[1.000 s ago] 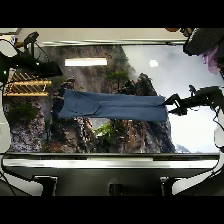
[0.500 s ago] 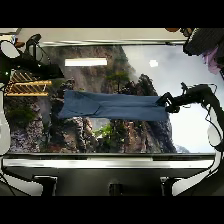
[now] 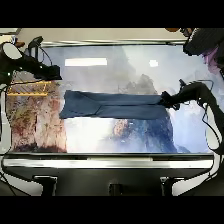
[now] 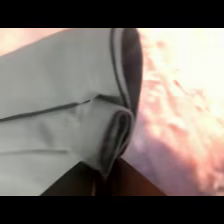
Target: Fold the clothes and pants, and hang the long-sleeved shirts on hangers.
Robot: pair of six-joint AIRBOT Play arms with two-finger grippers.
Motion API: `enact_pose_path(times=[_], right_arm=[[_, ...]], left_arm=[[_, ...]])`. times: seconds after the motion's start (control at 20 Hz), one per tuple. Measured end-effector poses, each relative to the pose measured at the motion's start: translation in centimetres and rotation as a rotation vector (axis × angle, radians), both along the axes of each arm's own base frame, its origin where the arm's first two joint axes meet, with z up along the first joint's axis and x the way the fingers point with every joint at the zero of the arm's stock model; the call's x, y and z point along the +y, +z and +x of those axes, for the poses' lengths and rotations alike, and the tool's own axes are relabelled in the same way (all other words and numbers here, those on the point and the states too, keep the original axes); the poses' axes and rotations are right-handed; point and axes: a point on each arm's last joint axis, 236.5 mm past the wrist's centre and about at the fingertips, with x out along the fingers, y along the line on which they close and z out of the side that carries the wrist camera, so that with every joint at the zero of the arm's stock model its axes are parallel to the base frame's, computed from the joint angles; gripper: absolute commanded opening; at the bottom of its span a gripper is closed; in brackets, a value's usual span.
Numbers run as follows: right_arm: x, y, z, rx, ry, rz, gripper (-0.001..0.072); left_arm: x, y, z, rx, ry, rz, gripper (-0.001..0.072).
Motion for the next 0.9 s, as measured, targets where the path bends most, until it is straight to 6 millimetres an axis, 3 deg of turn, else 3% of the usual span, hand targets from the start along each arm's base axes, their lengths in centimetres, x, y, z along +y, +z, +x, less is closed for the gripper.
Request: enact_pose_path(times=[0.2,0.35,0.5,0.7,0.9], right_arm=[[-0.8,4.0,-1.1,-0.011,0.023,-0.06,0.003],[-1.5,6.9,-2.1,-0.022,0.027,-0.11,0.003],[-2.3,9.5,-3.1,-0.037,0.013,-0.158,0.003],[-2.7,12.6,-4.0,-0.073,-0.017,-0.192,0.003],[-2.8,15.3,-4.9,-0.112,-0.037,-0.209,0.003]], left_arm=[[-5.0,-3.5,-0.1,0.061,-0.052,-0.106,0.0017],[-10.5,-6.7,0.3,0.083,-0.064,-0.159,0.0017],[-17.8,-9.8,0.5,0.096,-0.079,-0.227,0.0016],[-27.9,-12.3,-0.1,0.087,-0.097,-0.344,0.0016],[-34.8,-14.0,-1.2,0.083,-0.066,-0.423,0.0015]])
